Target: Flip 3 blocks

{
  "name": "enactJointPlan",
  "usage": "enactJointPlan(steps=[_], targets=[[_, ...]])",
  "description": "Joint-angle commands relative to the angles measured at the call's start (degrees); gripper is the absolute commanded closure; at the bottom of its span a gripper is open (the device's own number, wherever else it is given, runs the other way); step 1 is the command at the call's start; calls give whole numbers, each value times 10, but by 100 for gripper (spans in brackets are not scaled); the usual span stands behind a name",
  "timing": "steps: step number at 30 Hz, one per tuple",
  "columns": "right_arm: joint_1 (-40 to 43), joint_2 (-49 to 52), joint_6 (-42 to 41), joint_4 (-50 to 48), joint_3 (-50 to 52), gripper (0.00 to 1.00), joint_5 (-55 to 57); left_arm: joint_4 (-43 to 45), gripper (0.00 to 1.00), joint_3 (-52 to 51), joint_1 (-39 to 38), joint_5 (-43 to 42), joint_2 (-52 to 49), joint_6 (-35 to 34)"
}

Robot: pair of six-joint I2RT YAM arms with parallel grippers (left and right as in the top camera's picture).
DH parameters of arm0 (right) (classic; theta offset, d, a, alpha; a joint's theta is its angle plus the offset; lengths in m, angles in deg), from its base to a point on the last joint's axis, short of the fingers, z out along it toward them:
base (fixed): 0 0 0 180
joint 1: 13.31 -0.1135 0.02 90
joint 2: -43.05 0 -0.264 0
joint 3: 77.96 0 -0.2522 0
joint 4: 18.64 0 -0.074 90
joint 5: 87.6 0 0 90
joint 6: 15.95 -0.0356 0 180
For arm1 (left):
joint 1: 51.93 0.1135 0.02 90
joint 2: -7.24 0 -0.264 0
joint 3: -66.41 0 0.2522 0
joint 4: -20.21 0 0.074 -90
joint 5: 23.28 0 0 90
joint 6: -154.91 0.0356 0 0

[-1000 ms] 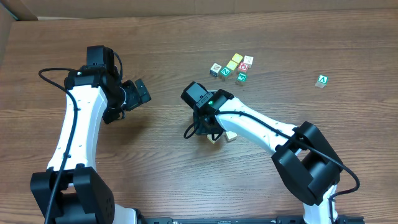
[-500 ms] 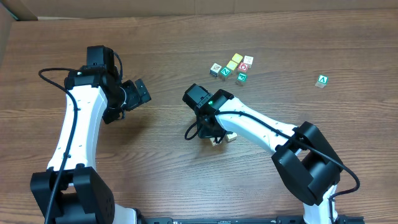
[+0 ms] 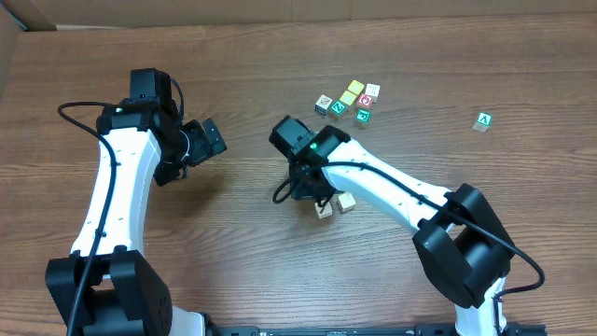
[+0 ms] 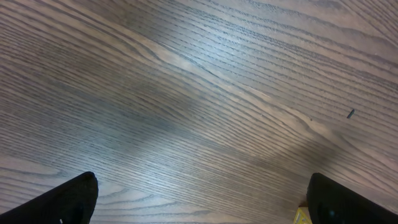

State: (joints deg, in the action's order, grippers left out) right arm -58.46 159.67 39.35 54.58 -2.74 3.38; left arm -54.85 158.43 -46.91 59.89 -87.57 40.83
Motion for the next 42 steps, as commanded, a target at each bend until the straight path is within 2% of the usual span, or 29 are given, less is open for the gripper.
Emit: enactJointPlan(steps=[1, 10, 18, 42], targets=[[-5, -14, 24, 9, -9, 96, -96, -1, 0, 7, 2, -2, -3, -8], [-25, -14, 10, -67, 79, 96, -47, -1, 0, 7, 2, -2, -3, -8], [-25, -14, -11, -69, 91, 96, 35, -1, 0, 7, 2, -2, -3, -8], [-24, -14, -15, -30, 92, 96, 36, -1, 0, 7, 2, -2, -3, -8]])
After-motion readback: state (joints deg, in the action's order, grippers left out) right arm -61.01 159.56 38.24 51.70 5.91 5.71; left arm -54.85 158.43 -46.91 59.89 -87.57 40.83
